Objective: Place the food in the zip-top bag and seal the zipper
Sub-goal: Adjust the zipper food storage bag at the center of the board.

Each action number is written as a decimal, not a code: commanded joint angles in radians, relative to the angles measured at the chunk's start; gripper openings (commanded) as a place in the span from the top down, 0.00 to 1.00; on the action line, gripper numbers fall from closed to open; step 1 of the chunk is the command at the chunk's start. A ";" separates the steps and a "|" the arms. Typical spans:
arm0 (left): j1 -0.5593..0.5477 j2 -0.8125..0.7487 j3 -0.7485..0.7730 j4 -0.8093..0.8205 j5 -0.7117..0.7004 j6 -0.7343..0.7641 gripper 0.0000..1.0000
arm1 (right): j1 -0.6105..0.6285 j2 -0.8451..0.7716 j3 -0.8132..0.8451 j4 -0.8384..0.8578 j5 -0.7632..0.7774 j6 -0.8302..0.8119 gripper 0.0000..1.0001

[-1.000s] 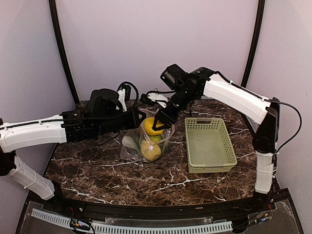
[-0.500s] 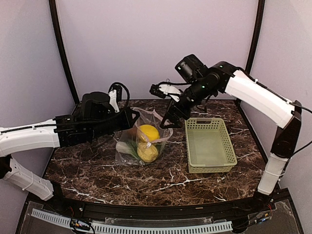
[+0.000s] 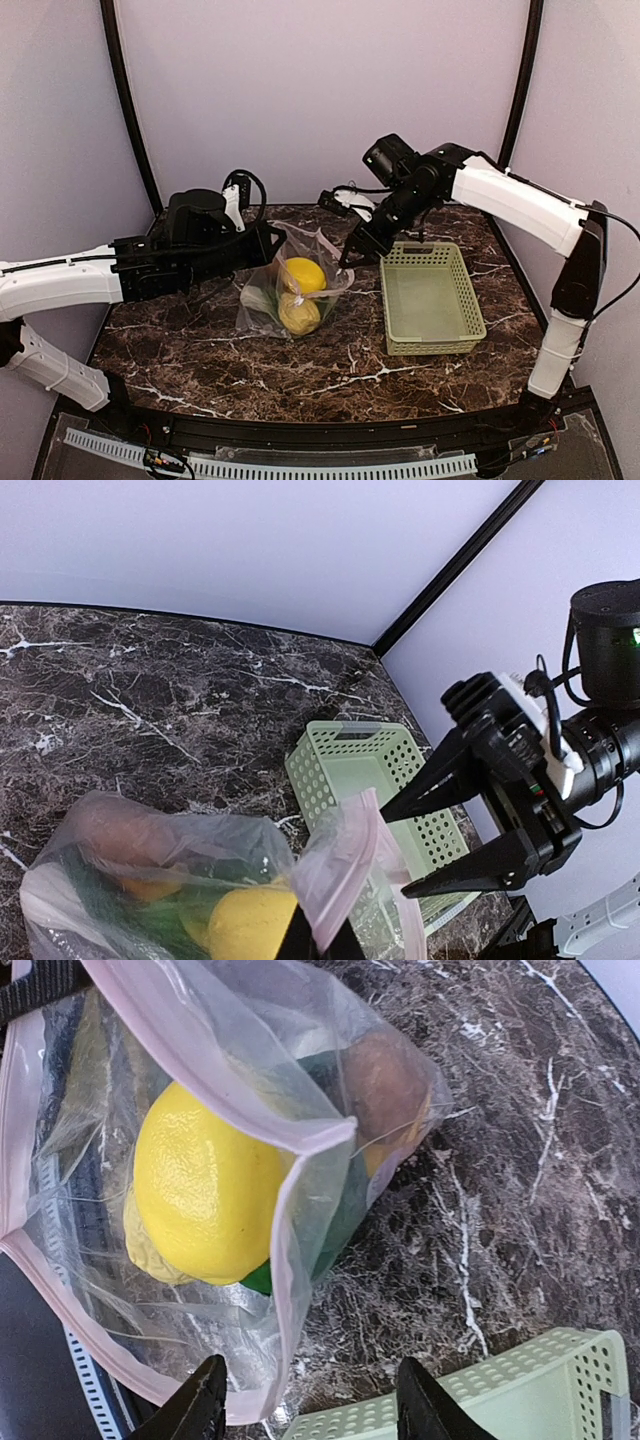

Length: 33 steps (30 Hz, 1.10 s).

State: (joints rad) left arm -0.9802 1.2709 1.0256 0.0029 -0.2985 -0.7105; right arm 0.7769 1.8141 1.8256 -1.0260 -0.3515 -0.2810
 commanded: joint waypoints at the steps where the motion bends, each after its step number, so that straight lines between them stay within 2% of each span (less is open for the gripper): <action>1: -0.005 -0.033 -0.007 0.037 -0.008 0.015 0.99 | 0.005 0.024 -0.019 -0.006 -0.116 0.017 0.45; 5: -0.006 -0.033 -0.009 0.037 -0.007 0.014 0.99 | 0.005 0.027 -0.013 -0.004 -0.111 0.026 0.48; 7: -0.005 -0.032 -0.009 0.036 -0.005 0.015 0.99 | 0.005 0.030 -0.013 -0.005 -0.114 0.027 0.60; 10: -0.005 -0.033 -0.010 0.034 -0.005 0.020 0.99 | 0.005 0.040 -0.020 -0.008 -0.119 0.033 0.87; 12: -0.005 -0.034 -0.011 0.031 -0.006 0.023 0.99 | 0.005 0.051 -0.020 -0.014 -0.118 0.035 0.93; 16: -0.006 -0.039 -0.017 0.026 -0.011 0.025 0.99 | 0.004 0.064 -0.008 -0.024 -0.116 0.037 1.00; 25: -0.006 -0.045 -0.019 -0.024 -0.026 0.049 0.99 | 0.003 -0.003 0.129 -0.066 -0.144 0.019 1.00; 29: -0.005 -0.055 0.065 -0.161 -0.079 0.157 0.99 | 0.002 -0.036 0.179 -0.059 -0.191 0.015 1.00; 31: -0.015 -0.085 0.170 -0.267 -0.151 0.202 0.99 | 0.002 -0.031 0.209 -0.061 -0.225 0.020 1.00; 33: -0.034 -0.147 0.207 -0.232 -0.161 0.253 0.99 | 0.003 -0.029 0.234 -0.064 -0.266 0.020 1.00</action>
State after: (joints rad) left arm -0.9874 1.2507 1.1126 -0.1696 -0.3748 -0.5838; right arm 0.7780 1.8252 1.9919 -1.0946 -0.5171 -0.2539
